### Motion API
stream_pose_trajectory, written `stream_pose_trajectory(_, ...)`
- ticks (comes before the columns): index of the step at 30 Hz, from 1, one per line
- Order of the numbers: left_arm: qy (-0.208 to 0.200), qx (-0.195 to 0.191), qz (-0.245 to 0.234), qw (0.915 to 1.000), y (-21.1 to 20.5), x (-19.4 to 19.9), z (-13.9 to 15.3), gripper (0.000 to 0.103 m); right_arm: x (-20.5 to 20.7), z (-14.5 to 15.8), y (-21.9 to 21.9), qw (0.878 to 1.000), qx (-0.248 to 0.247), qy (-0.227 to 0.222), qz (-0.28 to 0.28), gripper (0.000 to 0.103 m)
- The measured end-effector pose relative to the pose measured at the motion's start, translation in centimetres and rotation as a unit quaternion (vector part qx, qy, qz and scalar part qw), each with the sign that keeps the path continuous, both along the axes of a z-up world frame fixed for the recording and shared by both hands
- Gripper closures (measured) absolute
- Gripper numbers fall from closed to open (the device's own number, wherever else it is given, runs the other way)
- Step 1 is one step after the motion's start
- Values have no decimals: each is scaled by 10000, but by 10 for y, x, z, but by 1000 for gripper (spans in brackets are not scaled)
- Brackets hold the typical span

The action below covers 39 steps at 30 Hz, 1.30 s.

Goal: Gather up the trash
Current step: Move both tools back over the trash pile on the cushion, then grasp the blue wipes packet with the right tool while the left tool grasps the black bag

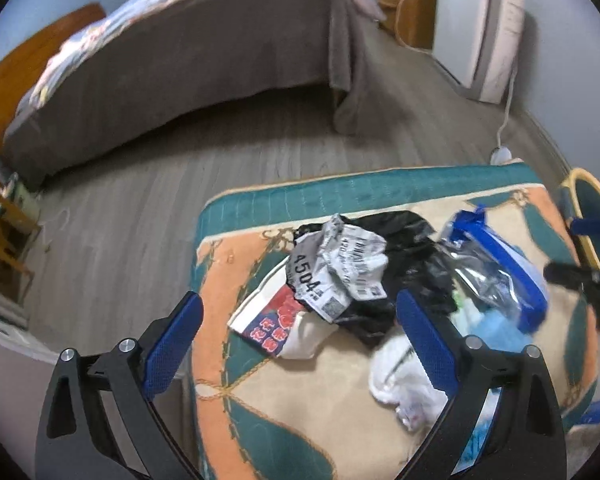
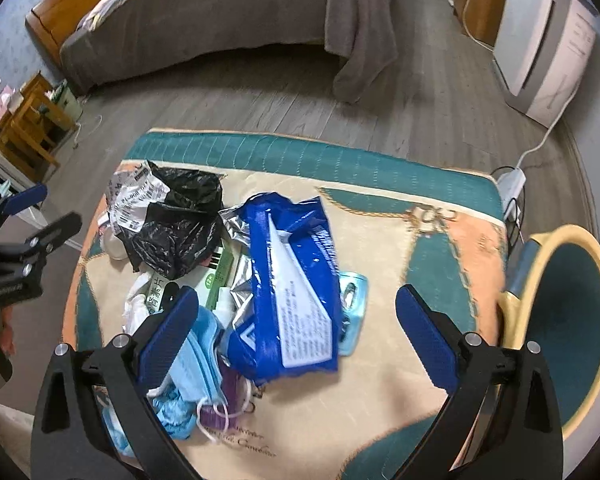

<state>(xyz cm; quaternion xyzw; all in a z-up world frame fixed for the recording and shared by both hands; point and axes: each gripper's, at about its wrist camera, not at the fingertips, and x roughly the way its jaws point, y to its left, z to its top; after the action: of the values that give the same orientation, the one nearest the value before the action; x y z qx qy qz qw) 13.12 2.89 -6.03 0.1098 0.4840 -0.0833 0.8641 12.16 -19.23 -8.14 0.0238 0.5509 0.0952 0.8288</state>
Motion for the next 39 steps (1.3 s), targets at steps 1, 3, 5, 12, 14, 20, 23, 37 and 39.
stream_pose_trajectory(1,29,104,7,9999,0,4,-6,6,1,-2,2,10000,11,26,24,6)
stream_pose_trajectory(3,131,151,-89,9998,-1,13,-15,7,4,-7,6,9999,36,83,73,6)
stream_pose_trajectory(5,112,113,-78,9998,0,18,-20,7,6,-11,9,9998,19,122,141,6)
stream_pose_trajectory(12,271,-342,-304,9986,-19,23,-25,9,14,-21,11,9996,-95,180,209,7)
stream_pose_trajectory(14,408,-355,-441,9976,-26,23,-31,19,16,-24,11,9995,-112,203,235,8)
stream_pose_trajectory(20,880,-66,-550,9946,-37,22,-54,61,19,-37,22,9978,-241,402,464,44)
stream_pose_trajectory(23,800,-35,-633,9948,-38,20,-50,78,17,-40,25,9968,-319,481,560,63)
stream_pose_trajectory(37,25,-325,-709,9969,-41,-1,8,93,2,20,-7,9994,-84,-218,242,73)
stream_pose_trajectory(39,-95,-419,-784,9960,-45,-6,19,95,-2,29,-13,9993,-39,-310,181,73)
